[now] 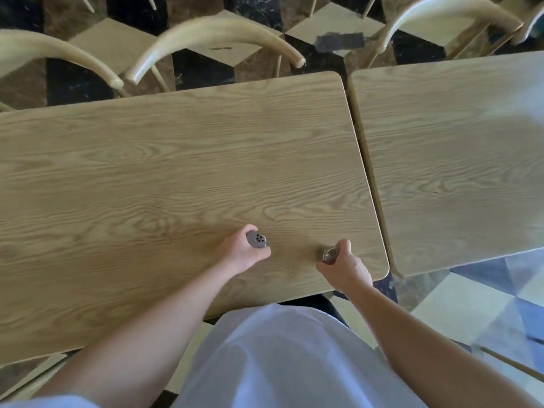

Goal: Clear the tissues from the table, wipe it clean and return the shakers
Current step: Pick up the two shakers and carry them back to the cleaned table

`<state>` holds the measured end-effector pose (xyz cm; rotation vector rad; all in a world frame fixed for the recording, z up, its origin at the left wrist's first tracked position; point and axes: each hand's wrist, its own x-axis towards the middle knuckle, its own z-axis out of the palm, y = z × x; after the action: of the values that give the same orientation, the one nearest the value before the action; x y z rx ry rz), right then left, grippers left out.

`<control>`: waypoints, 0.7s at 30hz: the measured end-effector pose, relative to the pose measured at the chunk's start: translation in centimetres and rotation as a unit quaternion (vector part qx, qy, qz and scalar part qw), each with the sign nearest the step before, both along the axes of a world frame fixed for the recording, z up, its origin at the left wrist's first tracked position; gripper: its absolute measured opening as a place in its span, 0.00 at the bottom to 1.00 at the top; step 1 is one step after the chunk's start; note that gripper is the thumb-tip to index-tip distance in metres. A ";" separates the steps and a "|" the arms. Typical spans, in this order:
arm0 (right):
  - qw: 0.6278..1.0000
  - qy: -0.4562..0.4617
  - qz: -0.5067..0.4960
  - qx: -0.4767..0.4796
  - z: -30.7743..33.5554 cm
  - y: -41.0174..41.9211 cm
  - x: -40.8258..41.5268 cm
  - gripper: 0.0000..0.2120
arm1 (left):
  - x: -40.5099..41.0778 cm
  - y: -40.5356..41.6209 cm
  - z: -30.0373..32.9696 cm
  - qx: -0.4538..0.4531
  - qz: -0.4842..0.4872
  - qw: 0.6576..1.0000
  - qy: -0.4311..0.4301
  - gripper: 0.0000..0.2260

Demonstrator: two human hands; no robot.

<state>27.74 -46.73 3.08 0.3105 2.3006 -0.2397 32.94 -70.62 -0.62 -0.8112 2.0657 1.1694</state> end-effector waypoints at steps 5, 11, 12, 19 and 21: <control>0.990 -0.013 -0.140 -0.012 0.2 4.8 3.1 0.22 | -3.4 3.8 0.3 -0.128 -0.092 0.985 0.065 0.21; 0.912 0.005 -0.392 -0.123 0.5 11.2 8.0 0.21 | -3.7 7.0 -0.1 -0.172 -0.126 0.967 0.139 0.18; 0.906 0.009 -0.403 -0.126 0.6 12.4 8.7 0.20 | -3.3 7.5 -0.2 -0.186 -0.134 0.962 0.150 0.17; 0.897 0.019 -0.420 -0.135 -0.4 21.8 11.4 0.29 | -1.2 15.9 -1.0 -0.165 -0.082 0.973 0.141 0.18; 0.888 0.025 -0.431 -0.156 -0.2 25.0 11.6 0.27 | -0.4 19.9 -0.6 -0.170 -0.045 0.974 0.143 0.18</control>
<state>39.29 -21.77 2.92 1.1550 1.9793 -1.0536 32.58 -50.68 -1.23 -0.7260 2.5609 0.9383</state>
